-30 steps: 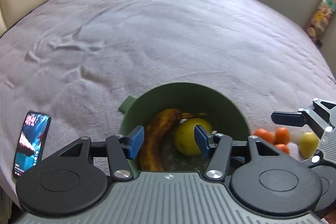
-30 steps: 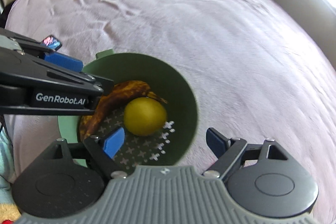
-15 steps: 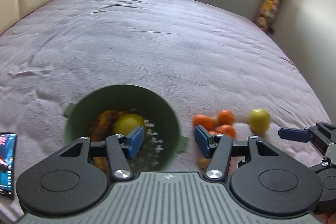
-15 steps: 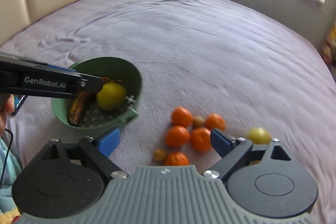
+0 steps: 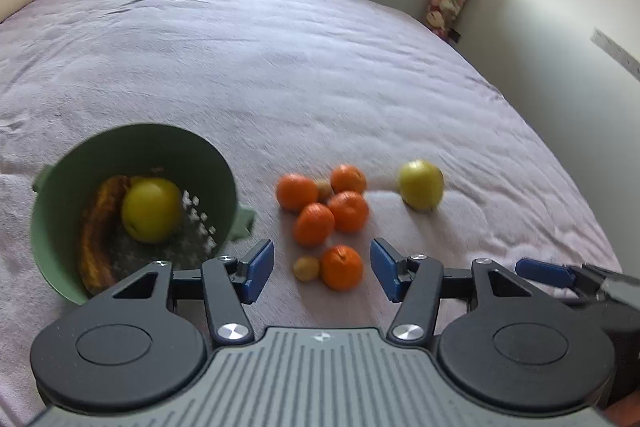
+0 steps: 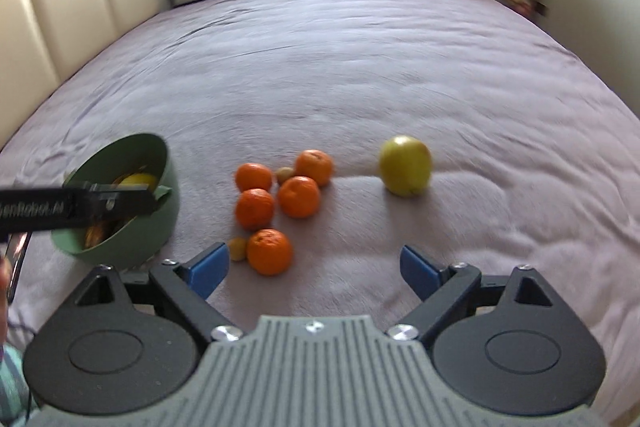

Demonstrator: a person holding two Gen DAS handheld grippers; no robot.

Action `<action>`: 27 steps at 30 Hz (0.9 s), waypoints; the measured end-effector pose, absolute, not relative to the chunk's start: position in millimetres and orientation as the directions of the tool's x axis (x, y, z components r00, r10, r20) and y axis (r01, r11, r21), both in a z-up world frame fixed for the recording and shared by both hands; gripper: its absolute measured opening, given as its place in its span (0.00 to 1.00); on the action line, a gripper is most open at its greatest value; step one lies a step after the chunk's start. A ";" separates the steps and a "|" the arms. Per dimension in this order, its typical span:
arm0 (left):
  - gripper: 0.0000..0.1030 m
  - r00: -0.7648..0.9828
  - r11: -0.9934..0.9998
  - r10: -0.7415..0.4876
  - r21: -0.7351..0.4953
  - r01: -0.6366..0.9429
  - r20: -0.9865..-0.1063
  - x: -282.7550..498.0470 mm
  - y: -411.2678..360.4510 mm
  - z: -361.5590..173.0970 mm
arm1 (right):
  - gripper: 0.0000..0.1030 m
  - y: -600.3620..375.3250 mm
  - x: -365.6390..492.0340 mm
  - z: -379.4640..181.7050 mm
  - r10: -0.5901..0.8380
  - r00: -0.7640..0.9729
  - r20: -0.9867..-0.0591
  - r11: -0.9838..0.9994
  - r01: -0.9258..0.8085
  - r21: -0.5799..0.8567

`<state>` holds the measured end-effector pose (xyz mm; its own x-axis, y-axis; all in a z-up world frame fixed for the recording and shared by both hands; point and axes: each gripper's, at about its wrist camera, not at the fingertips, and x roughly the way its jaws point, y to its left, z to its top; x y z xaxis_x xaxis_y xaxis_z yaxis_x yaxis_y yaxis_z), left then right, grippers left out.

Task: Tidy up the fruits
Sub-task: 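Open both tools and move them back toward the remaining fruit, then grasp the small kiwi with the left tool while the right tool grasps a mandarin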

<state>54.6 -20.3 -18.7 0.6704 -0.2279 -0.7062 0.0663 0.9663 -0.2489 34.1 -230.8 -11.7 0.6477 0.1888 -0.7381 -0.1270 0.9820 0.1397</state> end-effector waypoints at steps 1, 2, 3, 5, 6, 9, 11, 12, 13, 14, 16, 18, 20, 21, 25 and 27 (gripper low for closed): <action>0.64 0.670 0.969 -0.224 -0.234 0.078 -0.708 52.7 -24.3 -21.1 | 0.87 -232.2 33.6 -14.6 0.185 0.649 -0.738 0.983 -0.111 0.149; 0.64 0.671 0.972 -0.220 -0.218 0.088 -0.708 51.7 -27.4 -23.2 | 0.87 -232.8 33.8 -18.1 0.171 0.652 -0.739 0.985 -0.094 0.145; 0.64 0.672 0.974 -0.215 -0.204 0.096 -0.709 51.0 -30.5 -25.7 | 0.87 -232.8 33.8 -20.5 0.148 0.654 -0.742 0.989 -0.078 0.129; 0.64 0.673 0.975 -0.216 -0.197 0.107 -0.707 50.0 -34.2 -31.3 | 0.87 -231.3 35.3 -26.5 0.125 0.647 -0.752 0.992 -0.072 0.102; 0.64 0.671 0.973 -0.225 -0.202 0.114 -0.706 50.9 -34.9 -33.9 | 0.87 -230.9 37.3 -30.1 0.118 0.638 -0.760 0.993 -0.070 0.096; 0.64 0.654 0.970 -0.236 -0.216 0.113 -0.718 52.1 -35.0 -42.4 | 0.87 -234.6 42.8 -42.2 0.126 0.602 -0.789 0.991 -0.049 0.121; 0.63 0.640 0.968 -0.246 -0.222 0.120 -0.728 53.8 -35.7 -49.3 | 0.87 -238.4 45.8 -49.9 0.118 0.581 -0.805 0.991 -0.022 0.130; 0.62 0.631 0.966 -0.254 -0.227 0.125 -0.733 55.2 -36.6 -53.2 | 0.87 -240.0 47.8 -54.2 0.117 0.570 -0.813 0.991 -0.017 0.131; 0.62 0.622 0.964 -0.263 -0.233 0.131 -0.738 56.5 -38.1 -56.7 | 0.87 -241.3 50.0 -57.7 0.114 0.559 -0.821 0.991 -0.011 0.130; 0.62 0.614 0.962 -0.269 -0.236 0.137 -0.742 57.6 -39.5 -59.9 | 0.86 -242.5 52.1 -60.9 0.113 0.549 -0.828 0.991 -0.005 0.132; 0.61 0.604 0.963 -0.268 -0.227 0.145 -0.750 59.7 -43.3 -65.6 | 0.85 -244.3 55.7 -65.2 0.124 0.534 -0.837 0.989 0.002 0.148; 0.60 0.606 0.969 -0.248 -0.195 0.152 -0.756 61.4 -47.3 -70.0 | 0.83 -245.2 60.1 -67.2 0.144 0.524 -0.839 0.985 0.005 0.172; 0.59 0.610 0.977 -0.213 -0.147 0.158 -0.764 63.4 -51.3 -74.1 | 0.83 -244.7 63.2 -67.2 0.168 0.526 -0.834 0.980 0.002 0.198; 0.58 0.611 0.979 -0.197 -0.122 0.162 -0.766 64.3 -53.3 -76.3 | 0.81 -243.7 64.4 -66.5 0.181 0.530 -0.829 0.977 -0.004 0.211; 0.52 0.623 0.982 -0.139 -0.024 0.189 -0.770 67.2 -62.0 -84.6 | 0.70 -235.4 70.4 -64.8 0.249 0.534 -0.808 0.964 -0.051 0.263; 0.48 0.635 0.979 -0.112 0.024 0.202 -0.764 68.9 -66.4 -88.7 | 0.65 -230.2 72.9 -64.8 0.277 0.535 -0.798 0.957 -0.075 0.282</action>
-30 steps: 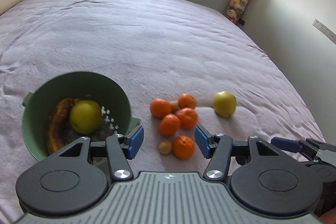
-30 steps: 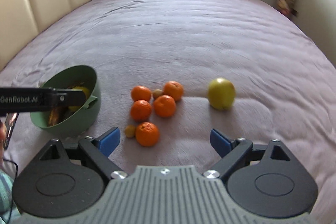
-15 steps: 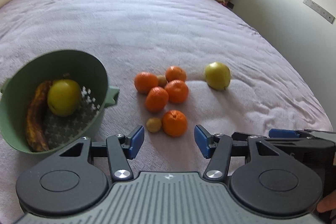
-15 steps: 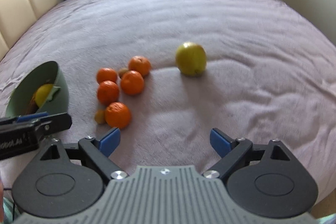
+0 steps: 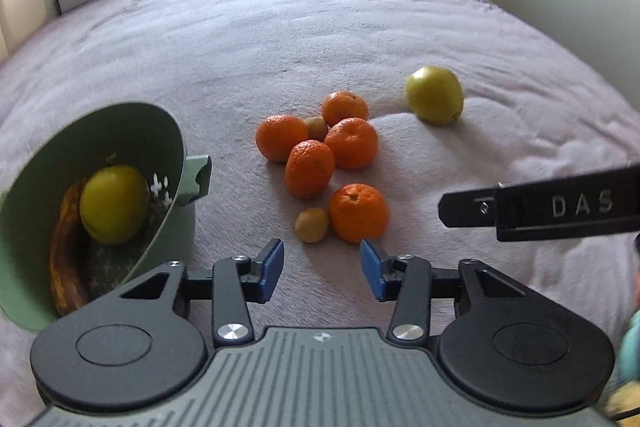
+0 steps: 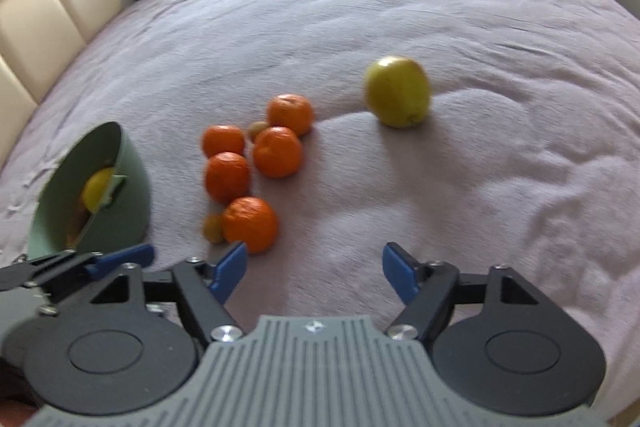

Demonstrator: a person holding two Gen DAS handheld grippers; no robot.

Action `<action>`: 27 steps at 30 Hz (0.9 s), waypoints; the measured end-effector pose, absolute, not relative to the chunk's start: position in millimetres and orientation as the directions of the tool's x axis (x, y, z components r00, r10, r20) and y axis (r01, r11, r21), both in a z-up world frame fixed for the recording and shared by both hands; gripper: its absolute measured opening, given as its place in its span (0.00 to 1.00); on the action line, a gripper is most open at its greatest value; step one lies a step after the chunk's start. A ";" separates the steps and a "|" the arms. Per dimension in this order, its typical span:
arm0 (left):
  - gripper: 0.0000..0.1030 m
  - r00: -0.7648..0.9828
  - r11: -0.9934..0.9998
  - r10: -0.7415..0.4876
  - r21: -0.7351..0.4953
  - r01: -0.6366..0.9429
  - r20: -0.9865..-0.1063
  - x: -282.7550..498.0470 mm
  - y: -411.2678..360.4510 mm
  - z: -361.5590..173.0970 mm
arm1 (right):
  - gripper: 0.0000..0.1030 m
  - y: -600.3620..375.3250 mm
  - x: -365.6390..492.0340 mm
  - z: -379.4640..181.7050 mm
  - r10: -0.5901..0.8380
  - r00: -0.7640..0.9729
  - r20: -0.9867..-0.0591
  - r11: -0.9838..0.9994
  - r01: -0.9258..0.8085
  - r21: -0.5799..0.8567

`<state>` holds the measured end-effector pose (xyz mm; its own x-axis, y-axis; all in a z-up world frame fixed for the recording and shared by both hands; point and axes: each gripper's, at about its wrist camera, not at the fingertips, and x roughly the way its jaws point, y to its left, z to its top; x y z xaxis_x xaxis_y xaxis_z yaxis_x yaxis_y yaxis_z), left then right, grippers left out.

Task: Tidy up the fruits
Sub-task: 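Grasp the small kiwi with the left tool while the right tool grasps a mandarin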

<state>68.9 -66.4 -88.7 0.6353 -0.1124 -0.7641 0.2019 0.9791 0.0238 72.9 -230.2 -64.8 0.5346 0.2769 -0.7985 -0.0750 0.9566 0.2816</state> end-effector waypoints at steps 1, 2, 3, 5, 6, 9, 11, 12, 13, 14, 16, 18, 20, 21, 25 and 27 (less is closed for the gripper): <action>0.46 0.642 0.977 -0.100 0.048 0.208 -0.760 69.9 -68.6 -90.7 | 0.64 -227.6 74.1 -65.2 0.292 0.536 -0.792 0.952 -0.086 0.293; 0.43 0.647 0.974 -0.088 0.071 0.215 -0.757 71.3 -70.8 -92.8 | 0.61 -225.3 75.7 -65.8 0.307 0.536 -0.786 0.948 -0.096 0.305; 0.40 0.651 0.971 -0.076 0.094 0.222 -0.755 72.4 -72.7 -95.3 | 0.60 -223.6 77.4 -66.7 0.320 0.536 -0.781 0.943 -0.104 0.316; 0.38 0.656 0.964 -0.058 0.129 0.232 -0.752 74.9 -75.7 -100.4 | 0.54 -219.3 81.2 -68.6 0.347 0.534 -0.771 0.934 -0.119 0.338; 0.37 0.657 0.962 -0.053 0.138 0.236 -0.752 75.8 -76.3 -102.8 | 0.50 -217.2 83.4 -69.9 0.359 0.530 -0.768 0.929 -0.126 0.347; 0.36 0.660 0.959 -0.049 0.148 0.241 -0.750 79.1 -76.1 -109.3 | 0.46 -211.9 89.1 -74.2 0.383 0.521 -0.763 0.920 -0.140 0.367; 0.36 0.664 0.957 -0.045 0.158 0.243 -0.746 81.3 -75.2 -112.8 | 0.45 -209.1 92.9 -77.7 0.391 0.512 -0.764 0.916 -0.140 0.375; 0.36 0.667 0.955 -0.042 0.165 0.245 -0.744 82.2 -74.8 -114.3 | 0.44 -208.2 95.3 -80.0 0.393 0.507 -0.767 0.915 -0.136 0.380; 0.36 0.669 0.954 -0.037 0.173 0.245 -0.742 82.8 -74.6 -115.8 | 0.44 -207.5 97.7 -82.4 0.396 0.504 -0.768 0.914 -0.131 0.385; 0.36 0.670 0.953 -0.034 0.178 0.246 -0.742 84.1 -74.1 -117.2 | 0.44 -207.3 100.0 -84.6 0.400 0.502 -0.767 0.911 -0.126 0.392; 0.36 0.667 0.952 -0.039 0.176 0.251 -0.744 87.2 -73.6 -119.7 | 0.44 -207.2 104.8 -89.3 0.410 0.494 -0.767 0.905 -0.115 0.410; 0.36 0.664 0.952 -0.049 0.166 0.256 -0.746 89.5 -73.0 -121.3 | 0.44 -206.6 108.5 -93.8 0.421 0.485 -0.767 0.898 -0.106 0.427; 0.36 0.661 0.951 -0.055 0.163 0.264 -0.748 91.5 -74.3 -123.0 | 0.44 -204.6 111.5 -97.8 0.425 0.475 -0.770 0.897 -0.102 0.431; 0.36 0.660 0.950 -0.056 0.164 0.267 -0.749 92.2 -75.0 -123.9 | 0.44 -203.4 112.5 -99.9 0.425 0.472 -0.772 0.896 -0.102 0.432; 0.36 0.665 0.948 -0.068 0.160 0.277 -0.744 93.9 -76.8 -125.7 | 0.44 -200.6 115.9 -107.0 0.436 0.458 -0.774 0.891 -0.100 0.443; 0.36 0.673 0.946 -0.070 0.165 0.279 -0.736 94.2 -77.1 -125.8 | 0.44 -199.7 117.6 -109.9 0.439 0.454 -0.775 0.890 -0.098 0.446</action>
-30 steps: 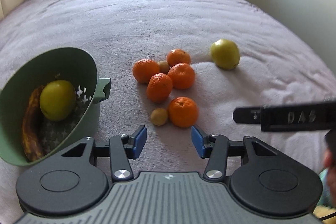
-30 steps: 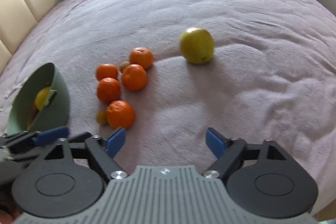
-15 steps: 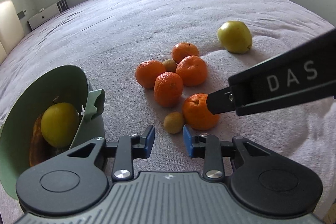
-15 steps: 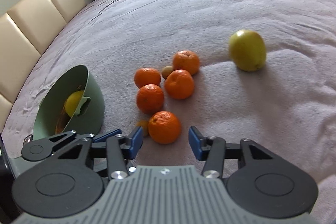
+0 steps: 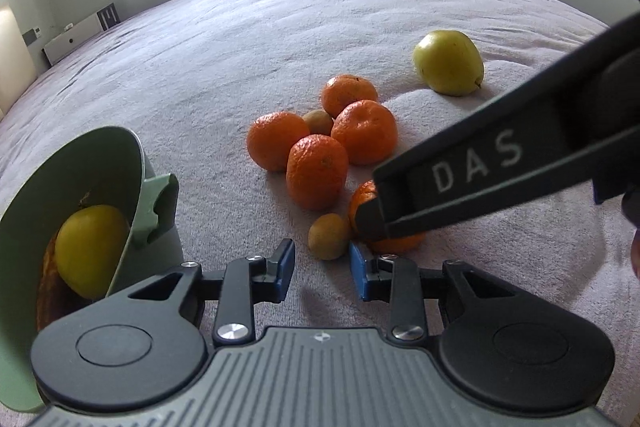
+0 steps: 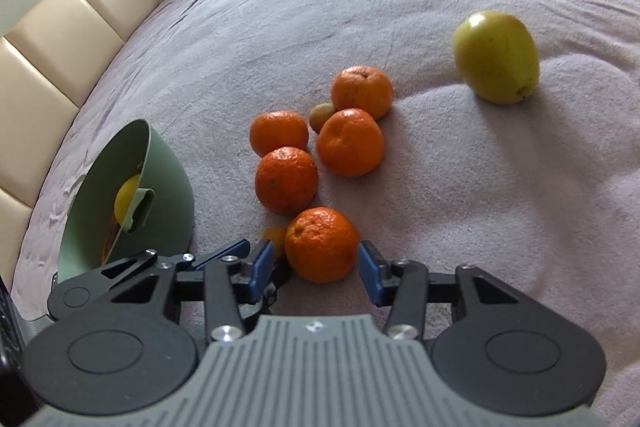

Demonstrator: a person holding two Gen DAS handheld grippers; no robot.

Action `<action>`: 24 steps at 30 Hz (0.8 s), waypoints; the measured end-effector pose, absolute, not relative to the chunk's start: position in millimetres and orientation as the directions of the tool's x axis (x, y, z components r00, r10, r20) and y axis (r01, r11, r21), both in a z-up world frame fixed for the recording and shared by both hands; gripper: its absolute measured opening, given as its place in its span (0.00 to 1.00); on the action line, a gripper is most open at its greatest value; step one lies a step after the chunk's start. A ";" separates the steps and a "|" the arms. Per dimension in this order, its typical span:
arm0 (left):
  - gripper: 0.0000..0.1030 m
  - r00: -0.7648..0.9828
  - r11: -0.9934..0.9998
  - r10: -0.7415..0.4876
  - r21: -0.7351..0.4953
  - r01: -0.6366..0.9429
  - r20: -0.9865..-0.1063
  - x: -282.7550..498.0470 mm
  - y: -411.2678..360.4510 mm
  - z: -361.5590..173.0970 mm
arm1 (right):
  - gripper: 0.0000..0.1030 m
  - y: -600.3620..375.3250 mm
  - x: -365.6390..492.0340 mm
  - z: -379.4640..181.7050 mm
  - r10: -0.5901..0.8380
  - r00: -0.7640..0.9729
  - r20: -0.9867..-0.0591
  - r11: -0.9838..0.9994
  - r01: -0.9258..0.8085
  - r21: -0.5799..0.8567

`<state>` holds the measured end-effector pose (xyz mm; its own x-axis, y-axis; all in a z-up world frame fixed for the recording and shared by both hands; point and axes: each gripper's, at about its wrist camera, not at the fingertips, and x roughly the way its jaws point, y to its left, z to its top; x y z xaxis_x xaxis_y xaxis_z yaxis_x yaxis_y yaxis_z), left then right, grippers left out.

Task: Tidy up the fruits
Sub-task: 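Grasp the small kiwi with the left tool while the right tool grasps a mandarin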

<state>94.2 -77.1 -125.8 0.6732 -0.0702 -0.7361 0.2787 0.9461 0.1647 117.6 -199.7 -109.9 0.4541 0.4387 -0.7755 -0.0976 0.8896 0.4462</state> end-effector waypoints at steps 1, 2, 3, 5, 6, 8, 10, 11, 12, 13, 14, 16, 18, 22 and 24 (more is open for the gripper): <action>0.36 0.677 0.945 -0.072 0.167 0.281 -0.732 94.5 -77.1 -126.0 | 0.44 -200.1 118.7 -111.2 0.441 0.452 -0.775 0.888 -0.095 0.450; 0.36 0.680 0.944 -0.072 0.170 0.282 -0.730 94.8 -77.3 -126.3 | 0.44 -200.8 119.6 -112.3 0.443 0.451 -0.775 0.886 -0.090 0.454; 0.36 0.684 0.943 -0.072 0.173 0.284 -0.726 94.9 -77.5 -126.5 | 0.44 -201.9 120.8 -113.5 0.445 0.451 -0.774 0.884 -0.083 0.460; 0.36 0.690 0.941 -0.074 0.178 0.286 -0.720 95.1 -78.0 -127.0 | 0.44 -204.5 123.0 -115.8 0.451 0.452 -0.770 0.877 -0.067 0.475; 0.36 0.693 0.941 -0.074 0.180 0.287 -0.717 94.9 -78.4 -127.3 | 0.44 -205.8 124.5 -117.7 0.454 0.450 -0.769 0.874 -0.057 0.483; 0.36 0.695 0.940 -0.078 0.179 0.290 -0.714 96.7 -79.0 -128.0 | 0.44 -208.1 127.5 -121.9 0.461 0.448 -0.766 0.865 -0.035 0.500; 0.35 0.696 0.940 -0.085 0.174 0.293 -0.713 96.8 -79.0 -128.0 | 0.44 -210.5 129.7 -125.5 0.468 0.449 -0.761 0.856 -0.017 0.517; 0.33 0.695 0.940 -0.088 0.171 0.295 -0.714 95.9 -79.0 -127.7 | 0.44 -211.7 130.5 -127.0 0.471 0.448 -0.760 0.852 -0.008 0.524; 0.30 0.694 0.940 -0.093 0.168 0.298 -0.714 96.8 -78.8 -128.3 | 0.42 -212.4 131.3 -127.7 0.472 0.448 -0.760 0.850 -0.001 0.527; 0.29 0.693 0.939 -0.096 0.166 0.302 -0.714 97.2 -79.0 -128.6 | 0.42 -212.9 131.5 -128.0 0.472 0.448 -0.760 0.849 0.002 0.528; 0.29 0.693 0.938 -0.098 0.167 0.305 -0.714 97.3 -79.5 -128.7 | 0.41 -213.1 131.6 -128.0 0.472 0.447 -0.760 0.849 0.003 0.529; 0.27 0.691 0.937 -0.101 0.165 0.308 -0.716 97.3 -79.8 -128.5 | 0.41 -212.8 131.0 -126.7 0.469 0.446 -0.762 0.851 0.002 0.525; 0.24 0.685 0.938 -0.107 0.155 0.310 -0.721 98.3 -79.4 -128.7 | 0.41 -211.7 129.7 -125.1 0.464 0.446 -0.765 0.856 -0.005 0.517; 0.24 0.675 0.937 -0.104 0.155 0.312 -0.730 100.3 -80.4 -127.8 | 0.40 -209.7 129.3 -123.1 0.458 0.446 -0.769 0.863 -0.015 0.505; 0.24 0.667 0.939 -0.103 0.150 0.310 -0.738 101.5 -81.3 -126.8 | 0.40 -209.2 129.3 -122.5 0.456 0.448 -0.769 0.865 -0.018 0.502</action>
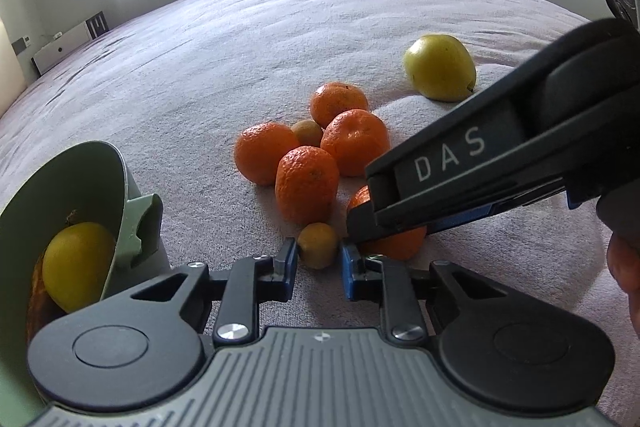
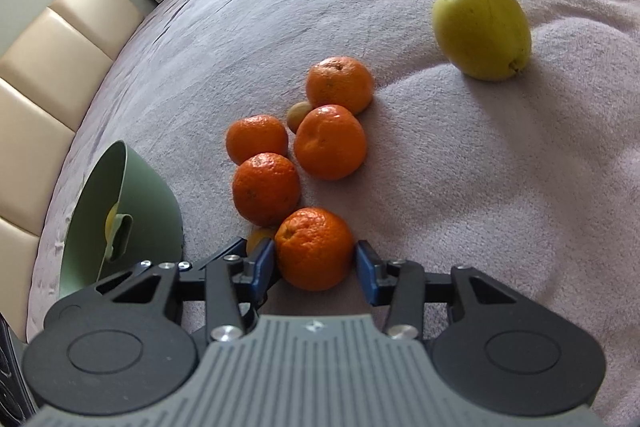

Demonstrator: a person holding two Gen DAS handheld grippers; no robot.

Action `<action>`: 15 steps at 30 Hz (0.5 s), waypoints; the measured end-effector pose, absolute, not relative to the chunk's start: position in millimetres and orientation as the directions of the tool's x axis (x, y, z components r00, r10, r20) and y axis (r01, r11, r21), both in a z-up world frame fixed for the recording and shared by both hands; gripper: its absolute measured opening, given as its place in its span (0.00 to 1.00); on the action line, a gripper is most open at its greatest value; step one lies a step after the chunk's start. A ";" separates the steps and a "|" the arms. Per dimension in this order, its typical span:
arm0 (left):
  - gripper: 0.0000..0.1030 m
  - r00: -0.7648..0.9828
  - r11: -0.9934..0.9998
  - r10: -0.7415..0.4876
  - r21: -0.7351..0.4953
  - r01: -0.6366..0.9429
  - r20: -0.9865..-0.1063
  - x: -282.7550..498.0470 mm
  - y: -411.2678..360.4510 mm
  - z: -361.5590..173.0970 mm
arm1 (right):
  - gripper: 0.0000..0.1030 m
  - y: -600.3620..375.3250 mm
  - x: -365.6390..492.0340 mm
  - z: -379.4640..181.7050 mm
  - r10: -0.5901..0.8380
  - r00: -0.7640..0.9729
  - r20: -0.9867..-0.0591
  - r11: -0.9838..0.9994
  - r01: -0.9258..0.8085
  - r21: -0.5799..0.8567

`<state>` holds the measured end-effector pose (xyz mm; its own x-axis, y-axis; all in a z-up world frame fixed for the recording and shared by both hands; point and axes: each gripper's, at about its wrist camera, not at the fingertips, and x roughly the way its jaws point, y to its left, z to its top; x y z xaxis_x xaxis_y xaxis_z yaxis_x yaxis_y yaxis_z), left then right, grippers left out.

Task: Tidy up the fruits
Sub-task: 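Grasp the small kiwi with the left tool while the right tool grasps a mandarin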

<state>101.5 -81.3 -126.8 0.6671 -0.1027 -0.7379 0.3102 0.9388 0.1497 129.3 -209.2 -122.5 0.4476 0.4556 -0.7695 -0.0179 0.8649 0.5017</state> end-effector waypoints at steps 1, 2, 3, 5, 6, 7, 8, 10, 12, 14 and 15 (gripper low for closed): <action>0.24 0.662 0.941 -0.102 0.143 0.306 -0.742 101.8 -80.8 -126.2 | 0.40 -208.9 129.5 -122.1 0.454 0.449 -0.770 0.866 -0.018 0.499; 0.24 0.657 0.944 -0.103 0.136 0.302 -0.747 102.3 -79.7 -125.4 | 0.40 -208.7 129.5 -121.5 0.451 0.450 -0.771 0.868 -0.019 0.497; 0.23 0.654 0.946 -0.104 0.129 0.298 -0.749 102.9 -78.6 -124.2 | 0.40 -208.2 129.6 -120.8 0.447 0.451 -0.773 0.870 -0.018 0.492; 0.23 0.651 0.949 -0.105 0.120 0.291 -0.752 102.5 -76.3 -121.3 | 0.40 -207.8 129.1 -119.1 0.434 0.452 -0.779 0.877 -0.016 0.479; 0.23 0.649 0.949 -0.103 0.121 0.290 -0.754 102.5 -76.3 -120.4 | 0.40 -207.6 128.8 -118.3 0.424 0.450 -0.786 0.883 -0.013 0.469; 0.23 0.648 0.949 -0.100 0.124 0.291 -0.755 102.3 -76.4 -119.3 | 0.39 -207.8 128.6 -117.6 0.415 0.448 -0.792 0.888 -0.010 0.460; 0.23 0.649 0.949 -0.098 0.126 0.290 -0.754 102.0 -76.3 -117.7 | 0.39 -208.6 128.1 -116.6 0.410 0.450 -0.793 0.890 -0.007 0.456; 0.23 0.652 0.949 -0.102 0.123 0.291 -0.751 104.4 -76.3 -113.2 | 0.39 -210.5 127.3 -114.6 0.404 0.454 -0.794 0.892 -0.002 0.453; 0.23 0.656 0.949 -0.108 0.119 0.292 -0.747 103.3 -77.5 -108.6 | 0.39 -212.5 126.0 -111.5 0.395 0.461 -0.794 0.894 0.005 0.447; 0.23 0.660 0.949 -0.108 0.121 0.291 -0.743 102.4 -76.9 -103.5 | 0.39 -214.2 124.7 -107.2 0.386 0.469 -0.794 0.897 0.008 0.441; 0.23 0.663 0.950 -0.106 0.121 0.287 -0.741 101.2 -76.3 -101.2 | 0.39 -214.9 124.0 -104.7 0.381 0.473 -0.794 0.899 0.010 0.438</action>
